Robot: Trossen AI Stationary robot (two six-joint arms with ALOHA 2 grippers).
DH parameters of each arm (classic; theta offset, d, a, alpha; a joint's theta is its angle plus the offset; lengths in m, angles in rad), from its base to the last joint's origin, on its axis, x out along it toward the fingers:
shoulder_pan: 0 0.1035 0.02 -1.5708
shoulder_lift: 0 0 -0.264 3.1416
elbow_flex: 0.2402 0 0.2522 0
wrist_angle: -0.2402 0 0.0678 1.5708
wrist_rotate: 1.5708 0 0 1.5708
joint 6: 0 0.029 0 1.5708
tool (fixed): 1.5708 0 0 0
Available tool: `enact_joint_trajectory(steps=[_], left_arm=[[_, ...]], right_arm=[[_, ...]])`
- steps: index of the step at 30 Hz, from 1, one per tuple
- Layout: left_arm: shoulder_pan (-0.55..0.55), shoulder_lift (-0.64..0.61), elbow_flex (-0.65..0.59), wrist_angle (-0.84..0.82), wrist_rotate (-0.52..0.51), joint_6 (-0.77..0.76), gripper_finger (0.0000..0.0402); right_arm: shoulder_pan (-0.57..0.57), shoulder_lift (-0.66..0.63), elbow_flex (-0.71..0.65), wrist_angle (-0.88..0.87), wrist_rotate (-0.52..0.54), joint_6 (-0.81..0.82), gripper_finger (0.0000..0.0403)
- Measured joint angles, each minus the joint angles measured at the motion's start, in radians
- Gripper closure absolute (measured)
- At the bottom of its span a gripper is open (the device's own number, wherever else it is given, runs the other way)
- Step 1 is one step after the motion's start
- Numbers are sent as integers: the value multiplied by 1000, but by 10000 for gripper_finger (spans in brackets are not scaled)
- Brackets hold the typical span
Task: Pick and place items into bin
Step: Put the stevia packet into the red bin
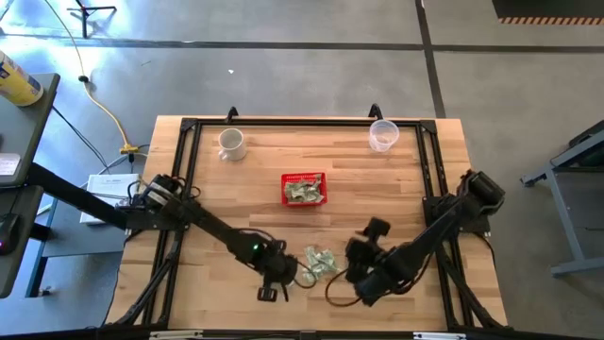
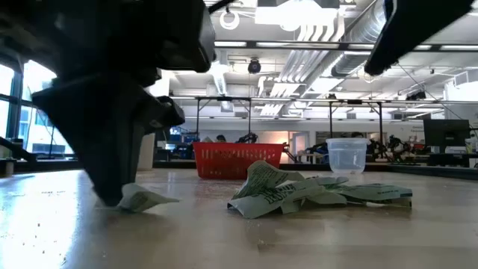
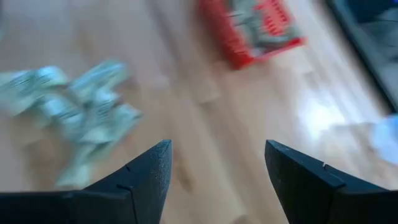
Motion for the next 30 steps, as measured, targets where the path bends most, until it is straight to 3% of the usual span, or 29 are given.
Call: enact_joint_trajectory(steps=[4, 6, 11, 16, 19, 24, 27, 30], left_arm=[[81, -39, 47, -87, 95, 94, 363], [124, -74, 91, -195, 94, 168, 359], [259, -152, 226, -378, -123, 377, 382], [475, -161, 254, -343, -230, 491, 371], [595, -126, 248, -336, -197, 500, 364], [692, -74, 245, -357, 43, 421, 355], [685, -71, 245, -363, -1, 417, 325], [670, -79, 246, -375, -56, 409, 272]], right_arm=[[-36, -61, 0, -127, 53, 69, 155], [-59, -83, -1, -167, 63, 79, 155], [-99, -112, -1, -173, 64, 81, 155], [-103, -112, -2, -143, 36, 84, 155], [-92, -111, -2, -135, 26, 113, 155], [-80, -109, -5, -114, -7, 147, 155], [-80, -98, -5, -93, -24, 142, 155], [-76, -75, -5, -49, -76, 66, 155]])
